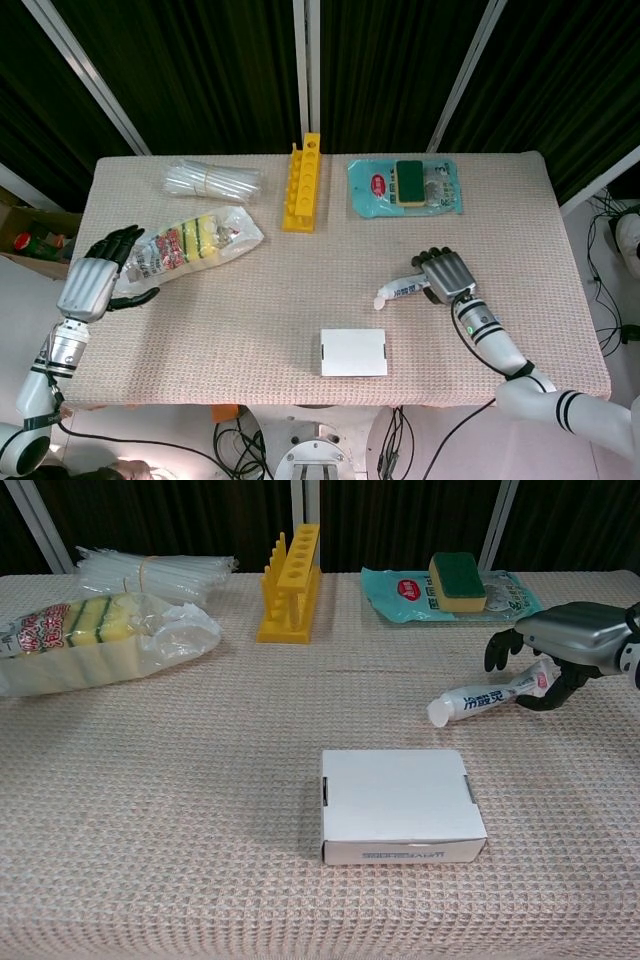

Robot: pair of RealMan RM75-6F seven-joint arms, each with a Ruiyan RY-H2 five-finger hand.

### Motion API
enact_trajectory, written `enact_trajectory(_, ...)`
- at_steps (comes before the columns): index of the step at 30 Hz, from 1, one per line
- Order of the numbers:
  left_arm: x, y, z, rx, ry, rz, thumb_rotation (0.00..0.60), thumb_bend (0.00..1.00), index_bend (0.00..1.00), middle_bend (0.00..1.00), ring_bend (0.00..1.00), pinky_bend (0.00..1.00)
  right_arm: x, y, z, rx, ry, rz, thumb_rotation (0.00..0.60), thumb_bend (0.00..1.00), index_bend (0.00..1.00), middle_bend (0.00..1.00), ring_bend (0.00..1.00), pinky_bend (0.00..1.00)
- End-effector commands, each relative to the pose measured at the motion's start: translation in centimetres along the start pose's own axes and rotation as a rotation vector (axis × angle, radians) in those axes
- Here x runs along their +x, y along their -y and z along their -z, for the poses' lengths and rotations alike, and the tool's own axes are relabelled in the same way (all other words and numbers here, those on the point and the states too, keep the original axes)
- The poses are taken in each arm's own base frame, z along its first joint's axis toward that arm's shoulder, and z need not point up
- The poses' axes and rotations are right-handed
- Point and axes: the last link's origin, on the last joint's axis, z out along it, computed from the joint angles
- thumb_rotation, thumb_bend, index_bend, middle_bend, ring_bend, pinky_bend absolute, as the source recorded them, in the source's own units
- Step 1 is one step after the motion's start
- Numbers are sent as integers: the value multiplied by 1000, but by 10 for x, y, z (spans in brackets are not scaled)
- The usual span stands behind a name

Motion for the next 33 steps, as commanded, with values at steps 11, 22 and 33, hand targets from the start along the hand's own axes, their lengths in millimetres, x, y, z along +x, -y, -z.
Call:
enact_trajectory(11, 1, 5, 2, 10, -4, 8, 0, 0, 36, 80, 78, 200, -1, 5, 0, 16, -16, 12, 600, 319, 422, 378, 283, 406)
enact_trajectory(22, 1, 6, 3, 13, -6, 7, 0, 0, 36, 80, 78, 200, -3, 9, -3, 20, -1, 26, 600, 321, 441, 385, 287, 413)
enact_trajectory(33, 1, 9, 4, 20, -6, 11, 0, 0, 36, 80, 78, 200, -6, 14, -8, 9, -7, 60, 600, 343, 561, 463, 368, 495)
